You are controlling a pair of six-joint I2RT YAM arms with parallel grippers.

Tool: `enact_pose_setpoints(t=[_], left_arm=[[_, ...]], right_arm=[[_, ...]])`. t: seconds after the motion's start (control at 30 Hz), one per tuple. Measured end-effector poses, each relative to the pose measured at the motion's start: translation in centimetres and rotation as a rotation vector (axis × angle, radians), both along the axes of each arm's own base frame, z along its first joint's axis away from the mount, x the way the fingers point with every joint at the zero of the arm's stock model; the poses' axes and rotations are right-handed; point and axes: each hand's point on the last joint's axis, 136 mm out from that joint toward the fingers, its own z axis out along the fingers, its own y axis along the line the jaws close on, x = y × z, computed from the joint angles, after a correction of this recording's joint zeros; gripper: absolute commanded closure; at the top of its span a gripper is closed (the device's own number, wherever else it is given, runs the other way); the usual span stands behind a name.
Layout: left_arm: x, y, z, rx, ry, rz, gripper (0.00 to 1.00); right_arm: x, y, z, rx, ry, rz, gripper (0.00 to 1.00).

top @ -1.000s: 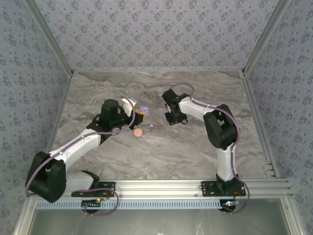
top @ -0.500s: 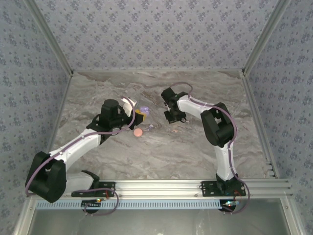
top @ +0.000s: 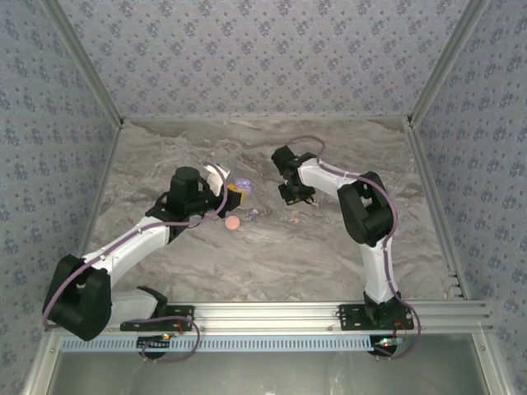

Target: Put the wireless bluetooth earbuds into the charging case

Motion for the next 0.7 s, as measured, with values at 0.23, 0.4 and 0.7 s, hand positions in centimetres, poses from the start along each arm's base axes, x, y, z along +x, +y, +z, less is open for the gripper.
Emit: enact_pose_setpoints(t=[0.23, 0.4, 0.7], left_arm=[[-0.1, 0.0, -0.1, 0.004, 0.006, 0.000, 0.82], [-0.1, 0.1, -0.2, 0.006, 0.011, 0.000, 0.82], [-0.1, 0.1, -0.3, 0.007, 0.011, 0.000, 0.82]], right_arm=[[-0.8, 0.5, 2.5, 0.164, 0.004, -0.047, 0.55], [-0.3, 1.4, 3.3, 0.267, 0.005, -0.113, 0.50], [-0.1, 1.8, 1.6, 0.296, 0.058, -0.255, 0.54]])
